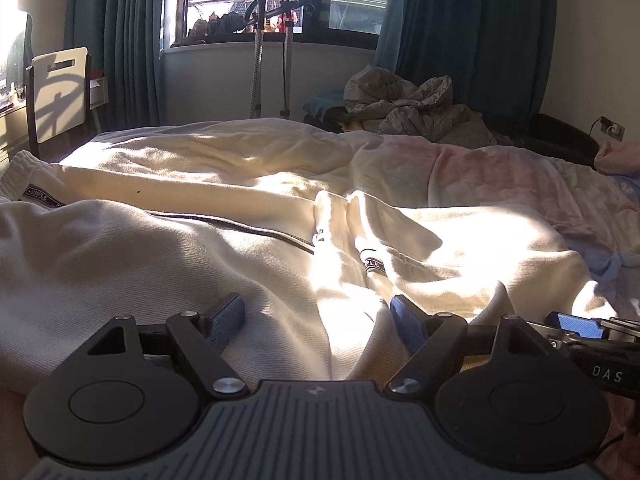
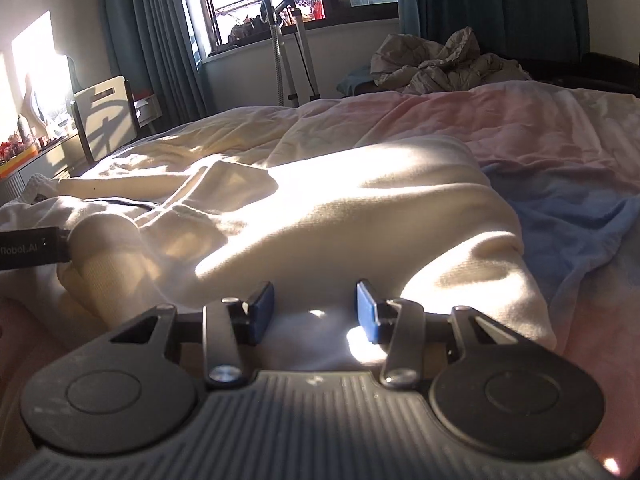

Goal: Fold clothes

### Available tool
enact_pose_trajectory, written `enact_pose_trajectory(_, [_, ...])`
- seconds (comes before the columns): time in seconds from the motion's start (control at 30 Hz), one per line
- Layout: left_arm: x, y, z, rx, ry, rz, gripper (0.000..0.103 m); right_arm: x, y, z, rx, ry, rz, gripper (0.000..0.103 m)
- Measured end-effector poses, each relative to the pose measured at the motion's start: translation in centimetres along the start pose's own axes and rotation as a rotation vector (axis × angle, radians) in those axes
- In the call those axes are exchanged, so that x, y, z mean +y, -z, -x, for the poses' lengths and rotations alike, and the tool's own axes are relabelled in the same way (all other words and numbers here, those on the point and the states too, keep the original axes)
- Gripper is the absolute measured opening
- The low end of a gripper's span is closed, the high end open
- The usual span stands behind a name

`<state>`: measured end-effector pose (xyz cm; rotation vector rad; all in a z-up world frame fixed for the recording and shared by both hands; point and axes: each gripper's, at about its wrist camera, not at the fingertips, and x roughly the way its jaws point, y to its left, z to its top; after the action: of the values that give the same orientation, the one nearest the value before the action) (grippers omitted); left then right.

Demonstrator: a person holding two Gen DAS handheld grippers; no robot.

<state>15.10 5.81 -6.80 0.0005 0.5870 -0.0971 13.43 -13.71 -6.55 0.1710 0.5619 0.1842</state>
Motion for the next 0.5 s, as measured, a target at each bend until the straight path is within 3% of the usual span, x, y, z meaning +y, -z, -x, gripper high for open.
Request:
enact_pose_trajectory(0.17, [0.5,0.3,0.0,0.013,0.003,0.029,0.083,-1.9,-1.2,2.5,-0.071,0.012,-0.094,0.046])
enact_pose_trajectory(0.27, [0.3,0.3,0.0,0.010,-0.001,0.028,0.083,-6.0,-2.0,4.3,-0.109,0.037,-0.305,0.052])
enact_pose_trajectory(0.4, [0.5,0.4,0.0,0.010,0.000,0.040,0.083,-10.8,-0.3,4.8,-0.086,0.071,-0.570,0.052])
enact_pose_trajectory(0.5, [0.5,0.5,0.1,0.010,0.002,0.046,0.083,-12.5,0.9,3.9,-0.020,0.051,-0.683,0.053])
